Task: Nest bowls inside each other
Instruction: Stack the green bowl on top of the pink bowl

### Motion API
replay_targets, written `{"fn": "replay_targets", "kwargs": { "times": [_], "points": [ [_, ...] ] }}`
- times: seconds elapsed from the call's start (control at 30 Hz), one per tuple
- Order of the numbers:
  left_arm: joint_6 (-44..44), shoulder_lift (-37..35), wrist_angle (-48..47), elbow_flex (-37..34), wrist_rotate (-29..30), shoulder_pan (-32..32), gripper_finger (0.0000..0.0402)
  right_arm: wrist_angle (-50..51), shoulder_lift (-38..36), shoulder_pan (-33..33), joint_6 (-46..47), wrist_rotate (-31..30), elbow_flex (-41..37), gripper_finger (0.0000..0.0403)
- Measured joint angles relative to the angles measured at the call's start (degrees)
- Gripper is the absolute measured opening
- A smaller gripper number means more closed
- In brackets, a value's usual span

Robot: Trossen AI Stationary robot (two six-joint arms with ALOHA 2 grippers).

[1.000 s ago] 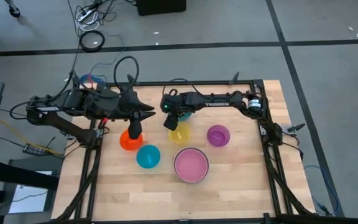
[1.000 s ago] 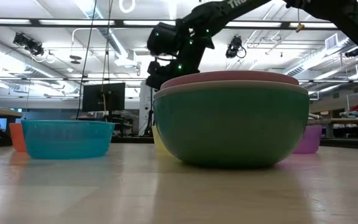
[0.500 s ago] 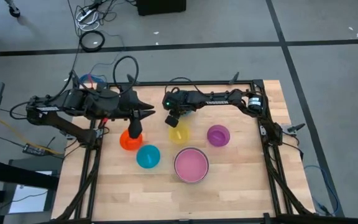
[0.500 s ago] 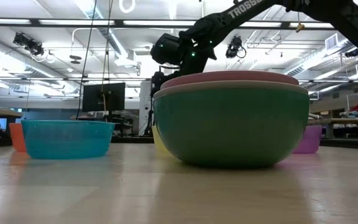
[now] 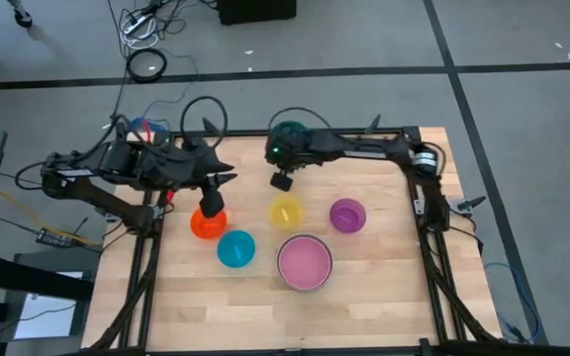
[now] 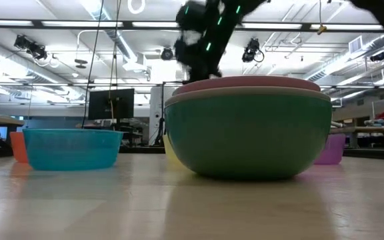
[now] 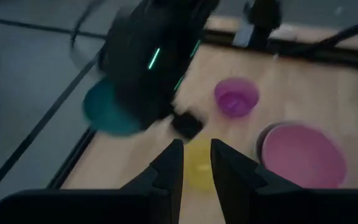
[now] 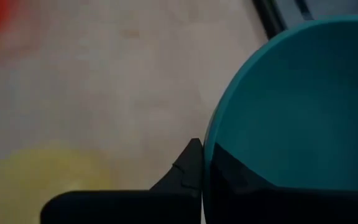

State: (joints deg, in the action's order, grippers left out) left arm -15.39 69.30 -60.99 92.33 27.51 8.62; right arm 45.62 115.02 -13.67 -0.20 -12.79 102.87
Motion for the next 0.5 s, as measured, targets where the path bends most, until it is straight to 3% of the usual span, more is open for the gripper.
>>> {"fn": "replay_targets", "kwargs": {
  "times": [0.27, 0.4, 0.5],
  "points": [
    [-3.9, 0.0, -18.7, 0.0, -1.1, 1.1, 0.0090, 14.9, -16.4, 12.1, -4.0, 11.9, 0.0, 0.0001],
    [-4.7, 0.0, -19.1, -2.1, -2.0, 2.9, 0.0090, 16.1, -21.1, 20.5, 0.2, 18.8, 0.0, 0.0000],
    [-6.3, 0.0, -19.0, -4.0, -2.1, 4.3, 0.0090, 14.6, -21.8, 26.5, 4.4, 17.2, -0.9, 0.0000]
  ]
}}
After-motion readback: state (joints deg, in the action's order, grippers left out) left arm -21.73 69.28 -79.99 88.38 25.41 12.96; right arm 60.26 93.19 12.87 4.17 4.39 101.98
